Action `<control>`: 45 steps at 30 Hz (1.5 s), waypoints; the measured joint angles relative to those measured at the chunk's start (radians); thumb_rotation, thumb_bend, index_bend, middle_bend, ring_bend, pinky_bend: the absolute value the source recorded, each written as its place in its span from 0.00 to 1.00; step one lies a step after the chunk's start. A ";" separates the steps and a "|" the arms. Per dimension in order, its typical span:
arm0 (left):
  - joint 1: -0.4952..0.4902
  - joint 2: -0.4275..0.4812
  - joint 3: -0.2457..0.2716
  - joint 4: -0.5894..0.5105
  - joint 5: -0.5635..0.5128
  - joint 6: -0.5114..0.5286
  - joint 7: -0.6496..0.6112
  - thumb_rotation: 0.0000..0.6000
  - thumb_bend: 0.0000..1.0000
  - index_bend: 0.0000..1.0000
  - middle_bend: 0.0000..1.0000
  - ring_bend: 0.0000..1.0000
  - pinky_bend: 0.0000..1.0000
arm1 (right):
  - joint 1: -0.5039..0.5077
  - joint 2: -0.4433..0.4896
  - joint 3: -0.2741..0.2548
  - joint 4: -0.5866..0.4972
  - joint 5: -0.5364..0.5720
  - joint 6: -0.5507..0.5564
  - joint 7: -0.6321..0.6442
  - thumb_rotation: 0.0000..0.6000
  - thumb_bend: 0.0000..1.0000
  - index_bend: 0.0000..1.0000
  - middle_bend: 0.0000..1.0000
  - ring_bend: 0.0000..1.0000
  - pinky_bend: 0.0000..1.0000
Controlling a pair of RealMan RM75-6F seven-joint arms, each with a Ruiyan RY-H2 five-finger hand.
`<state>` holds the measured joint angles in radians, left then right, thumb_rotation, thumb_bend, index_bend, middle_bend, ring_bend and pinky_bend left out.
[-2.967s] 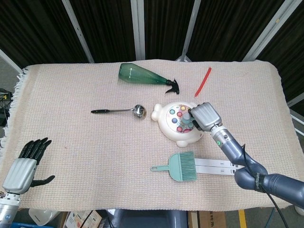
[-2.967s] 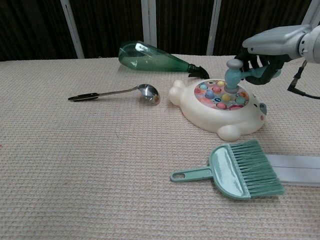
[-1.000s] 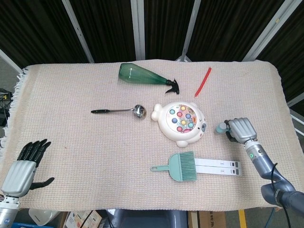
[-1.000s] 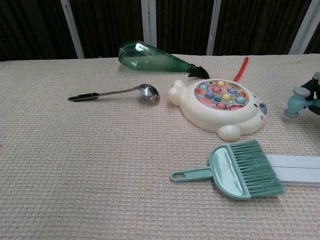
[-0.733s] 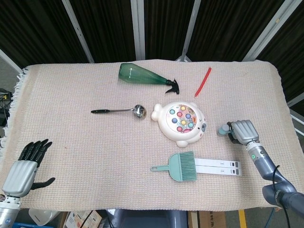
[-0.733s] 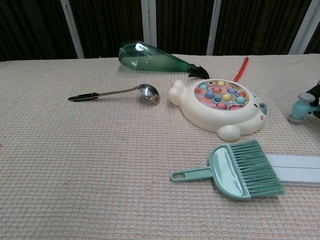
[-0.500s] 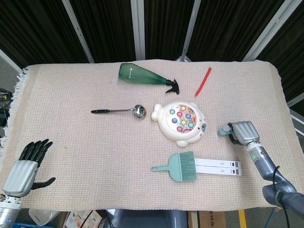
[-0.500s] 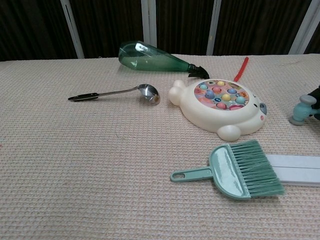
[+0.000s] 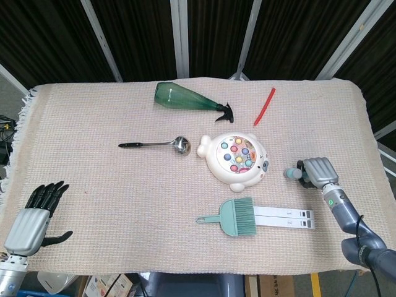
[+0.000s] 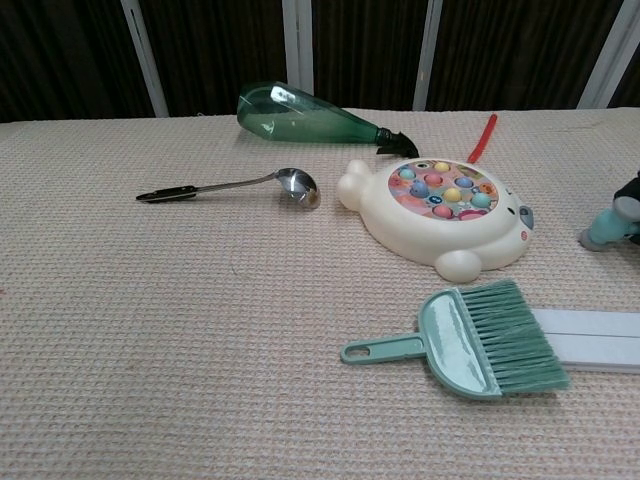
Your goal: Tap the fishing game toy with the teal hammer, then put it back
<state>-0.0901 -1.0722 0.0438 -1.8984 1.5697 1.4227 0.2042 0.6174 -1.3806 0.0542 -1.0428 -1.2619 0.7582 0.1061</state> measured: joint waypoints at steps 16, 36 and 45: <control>-0.006 -0.005 -0.003 0.000 -0.011 -0.012 0.004 1.00 0.11 0.00 0.00 0.00 0.00 | 0.017 0.029 0.023 -0.032 0.045 -0.079 -0.024 1.00 0.42 0.34 0.46 0.37 0.36; -0.013 -0.012 -0.006 0.011 -0.028 -0.027 -0.003 1.00 0.11 0.00 0.00 0.00 0.00 | 0.052 0.048 0.043 -0.063 0.135 -0.144 -0.130 1.00 0.42 0.19 0.38 0.30 0.29; -0.015 -0.015 -0.006 0.019 -0.032 -0.031 -0.012 1.00 0.11 0.00 0.00 0.00 0.00 | 0.057 0.045 0.047 -0.074 0.181 -0.137 -0.183 1.00 0.42 0.12 0.33 0.21 0.21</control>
<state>-0.1055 -1.0867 0.0381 -1.8795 1.5376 1.3914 0.1923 0.6743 -1.3353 0.1016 -1.1163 -1.0806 0.6213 -0.0770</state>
